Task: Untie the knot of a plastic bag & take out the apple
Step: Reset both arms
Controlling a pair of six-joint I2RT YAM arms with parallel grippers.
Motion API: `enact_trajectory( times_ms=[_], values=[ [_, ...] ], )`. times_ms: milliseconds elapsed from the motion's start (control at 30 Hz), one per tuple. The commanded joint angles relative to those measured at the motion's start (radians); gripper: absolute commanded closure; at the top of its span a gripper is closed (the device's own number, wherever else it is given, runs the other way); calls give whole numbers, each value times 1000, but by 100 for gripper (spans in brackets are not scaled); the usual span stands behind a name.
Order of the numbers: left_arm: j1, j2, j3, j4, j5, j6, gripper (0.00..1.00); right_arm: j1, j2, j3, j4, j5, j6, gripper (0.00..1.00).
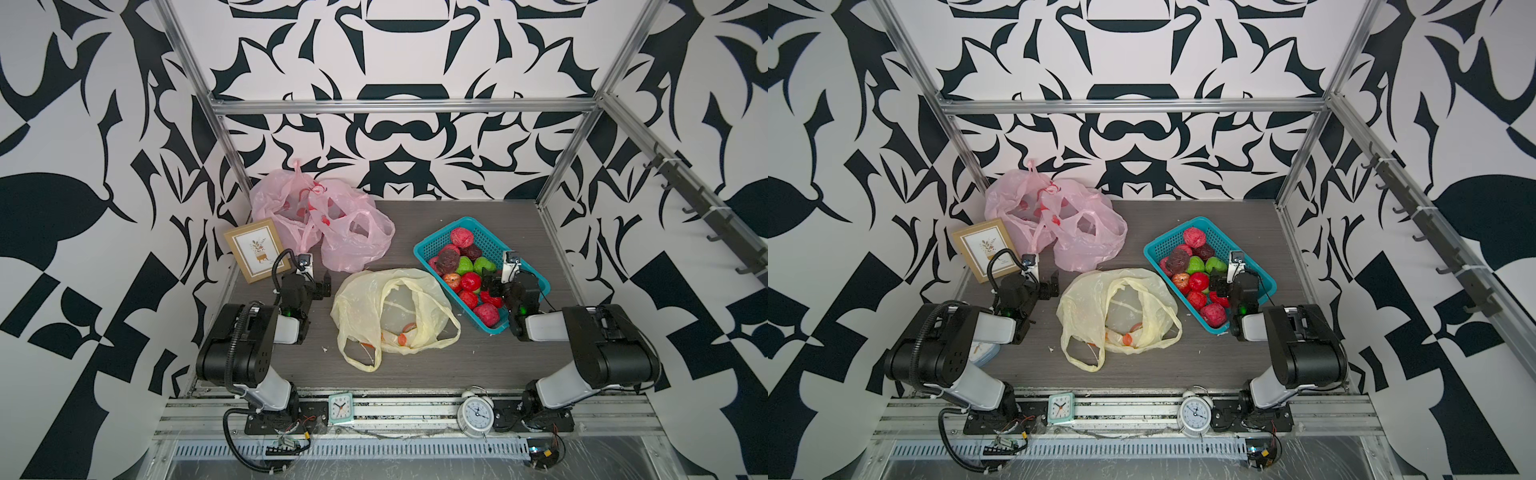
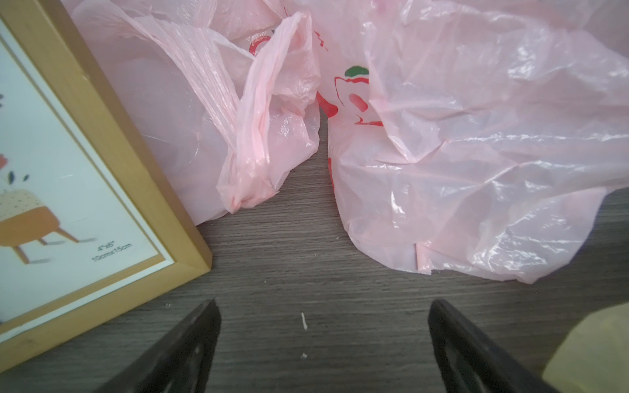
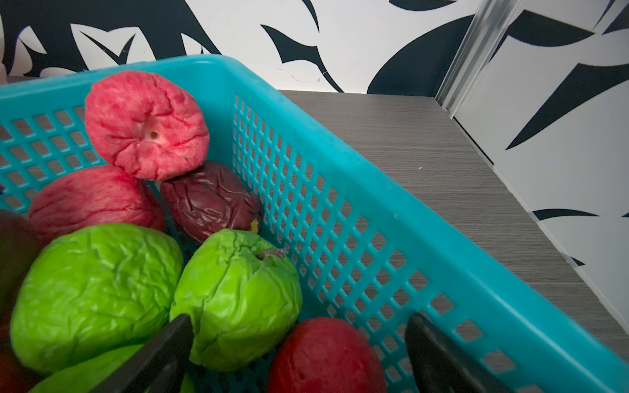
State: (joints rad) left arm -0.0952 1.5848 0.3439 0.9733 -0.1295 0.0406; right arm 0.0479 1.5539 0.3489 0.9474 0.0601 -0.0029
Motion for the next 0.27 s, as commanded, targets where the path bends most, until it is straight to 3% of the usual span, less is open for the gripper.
enact_trajectory(
  times_ms=[0,233],
  values=[
    [4,-14,10,-7,13,-7,1,14,7,13,-41,-3,-5,1],
    [3,-15,14,-18,19,-5,1,26,3,7,-34,14,-13,1]
  ],
)
